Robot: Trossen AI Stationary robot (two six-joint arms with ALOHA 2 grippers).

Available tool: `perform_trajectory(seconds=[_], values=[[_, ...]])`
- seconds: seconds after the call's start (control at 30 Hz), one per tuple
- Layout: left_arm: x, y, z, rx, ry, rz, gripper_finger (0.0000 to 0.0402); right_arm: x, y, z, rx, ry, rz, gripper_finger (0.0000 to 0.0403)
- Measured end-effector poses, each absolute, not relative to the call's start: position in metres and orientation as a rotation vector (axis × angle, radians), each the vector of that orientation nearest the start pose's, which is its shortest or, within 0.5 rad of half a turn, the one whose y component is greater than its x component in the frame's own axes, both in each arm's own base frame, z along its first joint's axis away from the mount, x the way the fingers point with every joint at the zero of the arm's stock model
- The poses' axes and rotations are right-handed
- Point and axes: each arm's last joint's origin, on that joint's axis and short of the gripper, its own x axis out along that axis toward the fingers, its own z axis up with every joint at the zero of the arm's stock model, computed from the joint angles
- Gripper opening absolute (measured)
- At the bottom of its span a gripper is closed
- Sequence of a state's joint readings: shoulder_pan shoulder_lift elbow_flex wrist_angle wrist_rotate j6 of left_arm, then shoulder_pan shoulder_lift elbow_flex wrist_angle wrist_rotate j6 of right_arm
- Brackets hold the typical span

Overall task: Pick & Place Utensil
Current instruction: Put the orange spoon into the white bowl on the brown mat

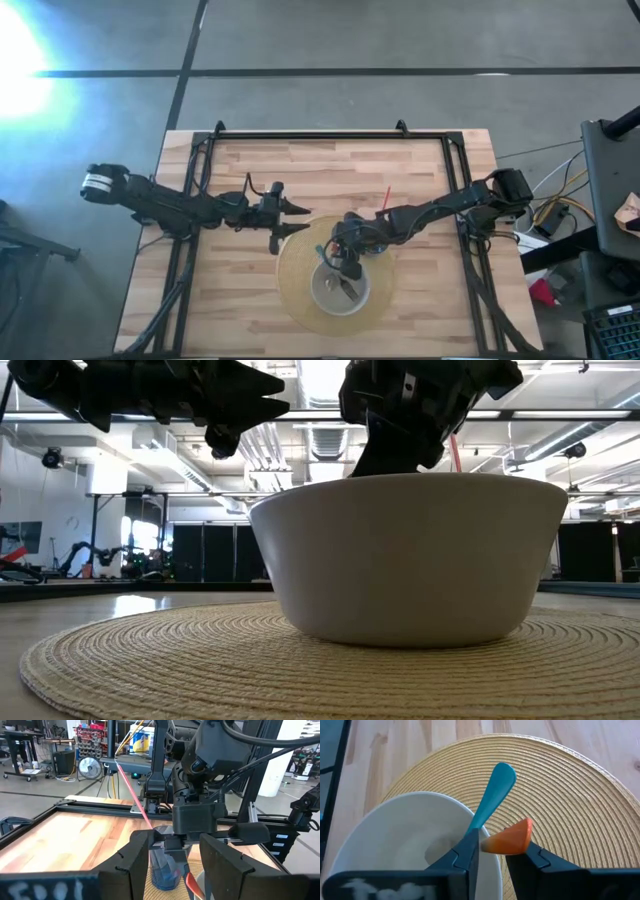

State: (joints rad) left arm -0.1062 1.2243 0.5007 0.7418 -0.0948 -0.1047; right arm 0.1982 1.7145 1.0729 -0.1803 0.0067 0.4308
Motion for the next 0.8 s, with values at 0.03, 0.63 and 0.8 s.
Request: perform_trajectory(seconds=[0.03, 0.63, 0.8], values=[[0.249, -0.024, 0.236, -0.107, -0.018, -0.012, 0.0170, 0.349, 0.070, 0.195, 0.321, 0.842, 0.001, 0.0089], [0.249, -0.024, 0.236, -0.107, -0.018, -0.012, 0.0170, 0.350, 0.070, 0.199, 0.330, 0.831, 0.004, 0.0160], [0.249, -0.024, 0.236, -0.107, -0.017, -0.012, 0.0170, 0.352, 0.071, 0.206, 0.328, 0.840, 0.002, 0.0174]])
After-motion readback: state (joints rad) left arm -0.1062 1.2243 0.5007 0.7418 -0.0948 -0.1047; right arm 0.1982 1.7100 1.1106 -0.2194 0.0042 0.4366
